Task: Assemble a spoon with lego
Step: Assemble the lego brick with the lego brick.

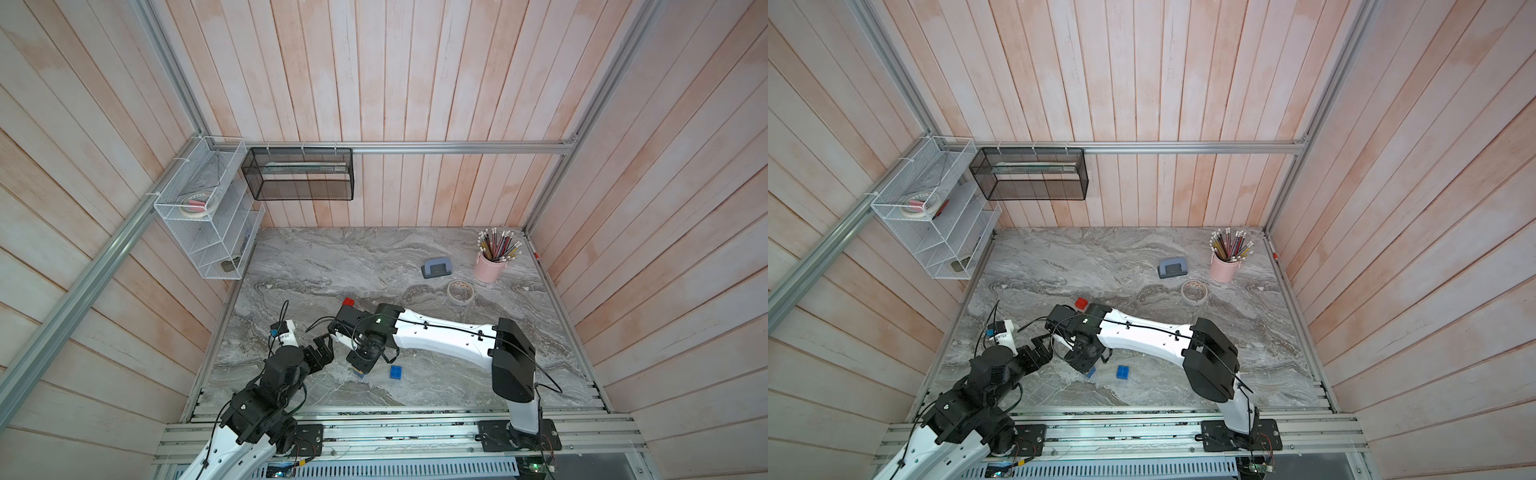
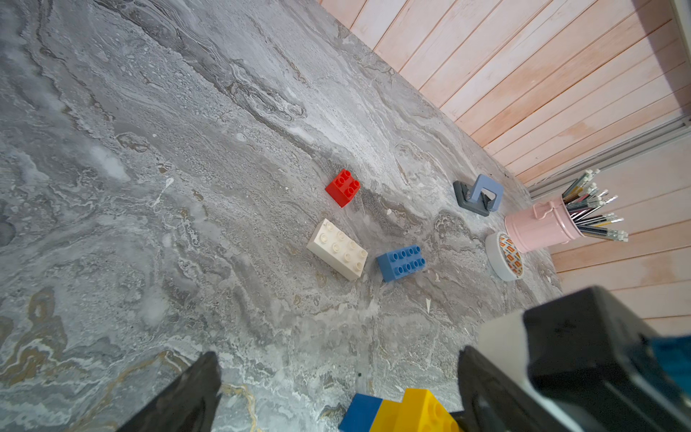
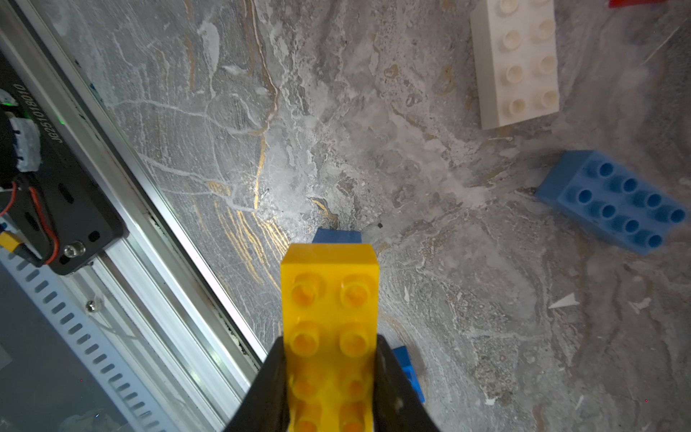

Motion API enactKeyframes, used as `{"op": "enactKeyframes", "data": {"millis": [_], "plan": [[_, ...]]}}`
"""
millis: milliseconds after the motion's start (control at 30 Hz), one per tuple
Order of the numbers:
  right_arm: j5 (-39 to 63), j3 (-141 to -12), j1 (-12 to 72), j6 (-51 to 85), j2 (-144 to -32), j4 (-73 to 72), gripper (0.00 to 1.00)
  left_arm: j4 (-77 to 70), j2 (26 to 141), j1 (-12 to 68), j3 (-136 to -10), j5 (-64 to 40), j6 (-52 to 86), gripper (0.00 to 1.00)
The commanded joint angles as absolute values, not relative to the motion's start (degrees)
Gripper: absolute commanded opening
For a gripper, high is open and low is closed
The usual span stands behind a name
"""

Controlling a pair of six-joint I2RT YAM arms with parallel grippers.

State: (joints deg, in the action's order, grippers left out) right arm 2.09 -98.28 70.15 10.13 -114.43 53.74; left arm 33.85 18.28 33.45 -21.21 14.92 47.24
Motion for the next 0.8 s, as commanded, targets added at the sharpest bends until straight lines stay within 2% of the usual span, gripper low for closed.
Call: {"op": "enactKeyframes", "data": {"millis": [0,767], "plan": [[1.0,-96.4,71.4,9.8,-115.9,54.6,0.08,32.7,17.8,33.9,-22.7,14.8,47.6,1.00],[-2.0,-92.7,72.0,10.0,-111.2,51.9,0.08,32.8,18.1,33.9,-22.7,15.3,47.6,1.00]]}}
